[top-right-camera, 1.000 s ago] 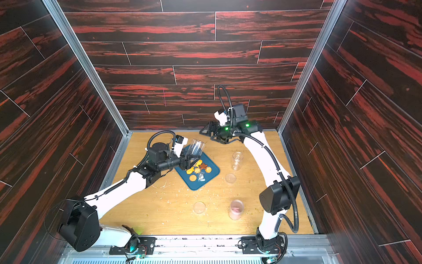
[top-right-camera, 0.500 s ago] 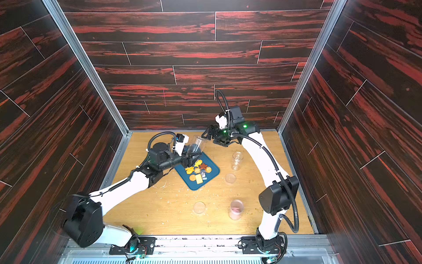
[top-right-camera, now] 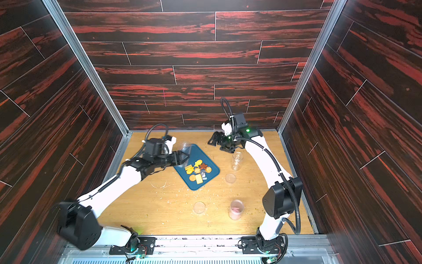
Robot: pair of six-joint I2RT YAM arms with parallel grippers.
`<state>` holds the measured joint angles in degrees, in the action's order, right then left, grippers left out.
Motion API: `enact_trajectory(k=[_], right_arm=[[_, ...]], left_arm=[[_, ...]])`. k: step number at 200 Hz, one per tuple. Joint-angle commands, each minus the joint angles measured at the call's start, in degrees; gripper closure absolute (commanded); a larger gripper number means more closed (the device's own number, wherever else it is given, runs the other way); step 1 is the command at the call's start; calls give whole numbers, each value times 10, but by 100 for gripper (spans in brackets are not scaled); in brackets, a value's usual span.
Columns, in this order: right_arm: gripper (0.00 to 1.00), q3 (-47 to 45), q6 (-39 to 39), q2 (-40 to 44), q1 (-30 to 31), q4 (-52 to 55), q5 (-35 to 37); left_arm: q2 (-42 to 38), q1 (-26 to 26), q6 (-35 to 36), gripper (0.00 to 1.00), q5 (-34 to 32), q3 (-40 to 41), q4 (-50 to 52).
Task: Pour the cookies out of the jar
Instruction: Pour the cookies in the jar onto the tray.
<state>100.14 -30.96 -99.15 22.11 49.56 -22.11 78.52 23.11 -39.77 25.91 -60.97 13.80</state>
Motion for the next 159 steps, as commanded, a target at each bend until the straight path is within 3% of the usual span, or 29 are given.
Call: enact_trajectory(k=[1,16,26,35,45,68,77,86,103,115,142,159], right_arm=[[16,-15,32,43,21,-24,-34],[15,-10,81,51,50,-37,-27],[13,-22,163,76,83,-58,26],[12,-68,240,112,113,-106,85],[12,-145,301,164,122,-188,94],[5,-305,380,264,122,-372,88],[3,-322,380,276,121,-390,92],[4,-316,378,270,121,-371,69],[5,-320,355,260,132,-362,53],[7,-311,309,242,140,-348,64],[13,-271,181,202,157,-297,41],[14,-277,178,210,185,-307,32]], left_arm=[[-27,1,-197,34,109,43,-2],[-19,-2,-275,34,167,55,-41],[-11,-2,-328,34,207,61,-78],[-11,-2,-364,34,223,64,-100],[-15,-5,-397,34,230,70,-106],[-27,-7,-427,34,241,92,-85],[-38,-7,-442,34,230,115,-65],[-57,-7,-501,34,220,161,-111],[-117,-7,-677,34,157,274,-259],[-160,-7,-755,34,101,330,-305],[-287,4,-878,36,-76,399,-273],[-367,8,-925,36,-170,396,-191]])
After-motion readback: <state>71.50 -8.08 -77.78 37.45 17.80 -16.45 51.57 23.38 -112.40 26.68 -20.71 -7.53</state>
